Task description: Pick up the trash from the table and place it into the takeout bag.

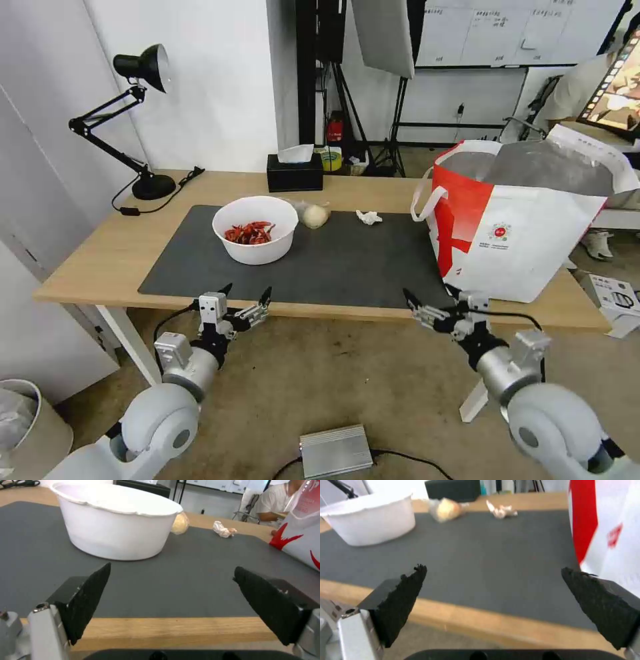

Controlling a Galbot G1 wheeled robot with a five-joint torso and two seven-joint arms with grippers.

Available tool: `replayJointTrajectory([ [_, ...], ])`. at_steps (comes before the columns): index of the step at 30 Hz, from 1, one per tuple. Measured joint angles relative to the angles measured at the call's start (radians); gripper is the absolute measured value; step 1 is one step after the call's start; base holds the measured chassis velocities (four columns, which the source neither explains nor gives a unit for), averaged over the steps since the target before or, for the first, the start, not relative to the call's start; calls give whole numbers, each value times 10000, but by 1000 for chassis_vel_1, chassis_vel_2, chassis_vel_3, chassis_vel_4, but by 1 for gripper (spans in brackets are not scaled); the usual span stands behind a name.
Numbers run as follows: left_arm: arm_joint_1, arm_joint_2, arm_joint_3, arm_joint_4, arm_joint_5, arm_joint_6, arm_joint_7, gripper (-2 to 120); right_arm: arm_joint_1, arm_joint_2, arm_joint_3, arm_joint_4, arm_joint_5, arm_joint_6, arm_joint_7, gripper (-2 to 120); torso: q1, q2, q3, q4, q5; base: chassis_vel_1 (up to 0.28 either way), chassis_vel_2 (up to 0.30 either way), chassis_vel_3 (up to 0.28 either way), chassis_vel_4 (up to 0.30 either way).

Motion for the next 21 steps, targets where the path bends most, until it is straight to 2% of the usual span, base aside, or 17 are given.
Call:
replayJointTrajectory([
  [6, 49, 114, -42, -7, 10, 18, -18, 100, -485, 110, -63, -34, 6, 71, 76, 100, 0, 0, 0, 0, 0, 0, 0, 0, 0],
  [21, 462, 250, -505, -22, 393, 277, -388, 100, -411, 176, -140, 47, -43, 127, 164, 100, 1, 0, 0, 0, 0, 0, 0, 0, 0],
])
